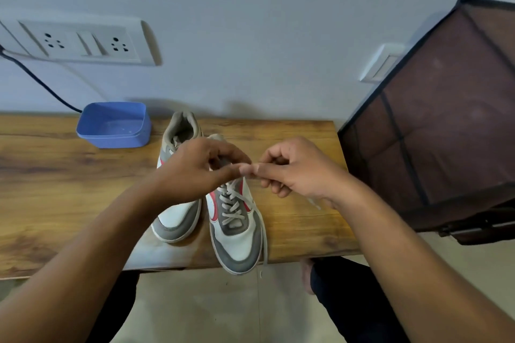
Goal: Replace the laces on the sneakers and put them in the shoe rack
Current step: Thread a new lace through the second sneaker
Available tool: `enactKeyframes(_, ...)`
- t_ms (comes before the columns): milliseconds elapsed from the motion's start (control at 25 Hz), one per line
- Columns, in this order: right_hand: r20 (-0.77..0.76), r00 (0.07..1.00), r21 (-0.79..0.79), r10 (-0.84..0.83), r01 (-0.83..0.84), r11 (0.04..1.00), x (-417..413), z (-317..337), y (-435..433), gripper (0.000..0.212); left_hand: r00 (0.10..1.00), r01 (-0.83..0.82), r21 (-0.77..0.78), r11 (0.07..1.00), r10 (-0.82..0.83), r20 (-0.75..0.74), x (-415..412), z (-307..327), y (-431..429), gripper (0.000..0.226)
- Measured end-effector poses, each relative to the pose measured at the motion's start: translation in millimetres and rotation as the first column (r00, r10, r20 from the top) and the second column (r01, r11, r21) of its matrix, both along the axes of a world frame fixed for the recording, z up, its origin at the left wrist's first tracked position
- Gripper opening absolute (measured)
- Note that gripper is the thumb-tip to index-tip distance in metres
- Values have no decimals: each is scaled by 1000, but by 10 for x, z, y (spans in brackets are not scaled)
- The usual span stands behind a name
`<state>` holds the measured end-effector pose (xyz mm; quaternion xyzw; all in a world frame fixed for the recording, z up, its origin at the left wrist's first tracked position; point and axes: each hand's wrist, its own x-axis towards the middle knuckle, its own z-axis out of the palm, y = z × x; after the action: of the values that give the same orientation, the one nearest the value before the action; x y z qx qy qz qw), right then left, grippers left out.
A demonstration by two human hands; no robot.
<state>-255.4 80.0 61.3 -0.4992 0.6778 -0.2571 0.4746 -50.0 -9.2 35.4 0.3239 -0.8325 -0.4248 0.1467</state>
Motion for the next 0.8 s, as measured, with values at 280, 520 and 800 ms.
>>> enactKeyframes(280,-20,996,7,-84,84,996,-146,13,-64,15,899,143,285,948,-245,363,211,191,-183,13)
enactKeyframes(520,223,969,-3,-109,112,994,96,-75,-136,14,974,152,309,939,-196,114,113,178,-96,7)
enactKeyframes(800,512,729,22,-453,517,856,447,-222,-241,41,930,234,415,879,-327,168,126,89,-45,3)
